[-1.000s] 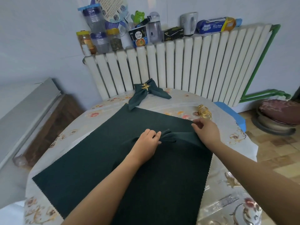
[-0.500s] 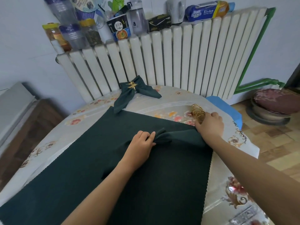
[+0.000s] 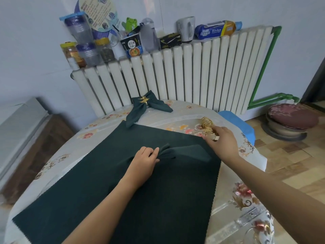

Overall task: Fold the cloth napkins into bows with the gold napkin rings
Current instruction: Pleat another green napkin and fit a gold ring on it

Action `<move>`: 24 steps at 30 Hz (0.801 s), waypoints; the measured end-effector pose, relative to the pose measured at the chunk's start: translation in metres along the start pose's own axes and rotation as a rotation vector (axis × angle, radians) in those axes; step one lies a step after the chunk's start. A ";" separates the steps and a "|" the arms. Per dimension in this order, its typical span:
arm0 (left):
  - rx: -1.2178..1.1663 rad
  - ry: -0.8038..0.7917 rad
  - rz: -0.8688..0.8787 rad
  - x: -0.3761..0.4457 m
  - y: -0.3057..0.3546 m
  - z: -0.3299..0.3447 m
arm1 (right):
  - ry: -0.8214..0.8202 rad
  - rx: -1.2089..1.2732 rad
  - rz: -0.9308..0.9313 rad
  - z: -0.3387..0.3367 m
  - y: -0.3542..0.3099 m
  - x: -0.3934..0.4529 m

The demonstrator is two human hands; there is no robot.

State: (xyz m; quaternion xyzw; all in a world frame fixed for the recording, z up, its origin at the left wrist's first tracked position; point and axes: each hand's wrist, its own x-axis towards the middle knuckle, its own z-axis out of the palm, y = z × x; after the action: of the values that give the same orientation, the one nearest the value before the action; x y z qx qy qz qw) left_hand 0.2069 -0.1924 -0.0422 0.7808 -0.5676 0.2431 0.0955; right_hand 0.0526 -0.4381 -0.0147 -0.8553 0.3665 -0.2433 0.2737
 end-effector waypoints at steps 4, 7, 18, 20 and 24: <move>0.026 -0.025 -0.050 -0.017 0.001 -0.021 | -0.106 0.155 -0.071 -0.021 -0.019 -0.035; 0.025 -0.037 -0.129 -0.035 0.001 -0.040 | -0.133 0.283 -0.049 -0.034 -0.028 -0.066; -0.013 -0.027 -0.262 -0.076 0.019 -0.094 | -0.231 0.504 -0.039 -0.042 -0.059 -0.136; -0.017 -0.032 -0.236 -0.078 0.024 -0.101 | -0.234 0.508 -0.057 -0.045 -0.065 -0.138; 0.027 -0.014 -0.181 -0.091 0.026 -0.115 | -0.465 0.489 -0.121 -0.057 -0.076 -0.142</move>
State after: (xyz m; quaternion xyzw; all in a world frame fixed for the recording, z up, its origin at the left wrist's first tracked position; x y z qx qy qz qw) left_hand 0.1299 -0.0762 0.0097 0.8318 -0.4920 0.2355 0.1024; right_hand -0.0321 -0.3024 0.0451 -0.8172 0.1737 -0.1383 0.5319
